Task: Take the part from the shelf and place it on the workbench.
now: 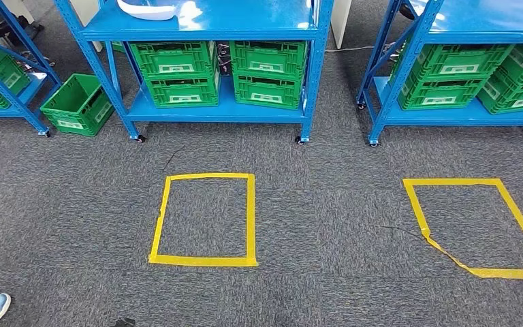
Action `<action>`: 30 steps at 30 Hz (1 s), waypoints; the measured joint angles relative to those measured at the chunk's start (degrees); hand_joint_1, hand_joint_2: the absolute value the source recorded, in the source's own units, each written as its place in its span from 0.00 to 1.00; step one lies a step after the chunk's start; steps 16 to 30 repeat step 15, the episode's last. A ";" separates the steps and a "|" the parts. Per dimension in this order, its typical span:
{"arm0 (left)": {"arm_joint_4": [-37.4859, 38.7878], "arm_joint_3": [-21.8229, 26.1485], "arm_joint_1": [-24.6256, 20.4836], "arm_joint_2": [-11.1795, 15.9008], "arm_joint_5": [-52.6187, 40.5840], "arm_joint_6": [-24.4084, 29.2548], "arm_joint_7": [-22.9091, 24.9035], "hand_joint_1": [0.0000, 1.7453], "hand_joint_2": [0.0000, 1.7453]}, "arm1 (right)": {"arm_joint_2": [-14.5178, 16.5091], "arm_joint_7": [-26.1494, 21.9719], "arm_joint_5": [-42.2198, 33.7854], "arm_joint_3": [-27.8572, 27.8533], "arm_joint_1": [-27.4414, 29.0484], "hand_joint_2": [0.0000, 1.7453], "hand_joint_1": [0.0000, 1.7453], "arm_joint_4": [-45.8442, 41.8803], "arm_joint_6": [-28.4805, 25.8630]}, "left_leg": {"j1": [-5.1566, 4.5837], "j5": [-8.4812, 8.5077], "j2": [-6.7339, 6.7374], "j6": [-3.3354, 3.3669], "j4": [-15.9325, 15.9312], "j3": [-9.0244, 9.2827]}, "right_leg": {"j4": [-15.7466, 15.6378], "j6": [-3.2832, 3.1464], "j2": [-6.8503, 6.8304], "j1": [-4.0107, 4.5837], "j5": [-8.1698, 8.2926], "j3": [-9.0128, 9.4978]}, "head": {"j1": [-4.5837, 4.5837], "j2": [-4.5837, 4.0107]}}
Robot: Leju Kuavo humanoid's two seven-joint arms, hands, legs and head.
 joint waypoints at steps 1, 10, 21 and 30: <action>-0.01 -0.01 -0.04 0.04 -0.05 0.01 0.01 0.00 0.00 | 0.04 0.03 -0.03 0.00 -0.03 0.00 0.00 0.00 0.01 | -0.22 0.24 0.17 0.30 -1.56 0.77 | -0.02 0.24 -0.03 0.09 -0.04 -0.01 | 0.01 0.00; 0.01 0.01 -0.30 0.10 -0.12 -0.21 0.40 0.00 0.00 | 0.14 0.48 -0.16 0.00 -0.16 0.00 0.00 0.00 0.11 | -0.79 0.90 -0.67 0.28 -3.35 1.59 | -1.55 0.60 -0.33 0.00 0.23 0.52 | 0.27 0.00; 0.01 0.01 -0.31 0.09 -0.19 -0.21 0.43 0.00 0.00 | 0.13 0.57 -0.25 0.00 -0.11 0.00 0.00 0.00 0.29 | -1.05 0.86 -0.65 0.56 -3.22 1.40 | -1.58 0.94 -0.32 -0.25 0.42 0.42 | 0.27 0.00; 0.01 0.01 -0.31 0.09 -0.19 -0.21 0.43 0.00 0.00 | 0.13 0.57 -0.25 0.00 -0.11 0.00 0.00 0.00 0.29 | -1.05 0.86 -0.65 0.56 -3.22 1.40 | -1.58 0.94 -0.32 -0.25 0.42 0.42 | 0.27 0.00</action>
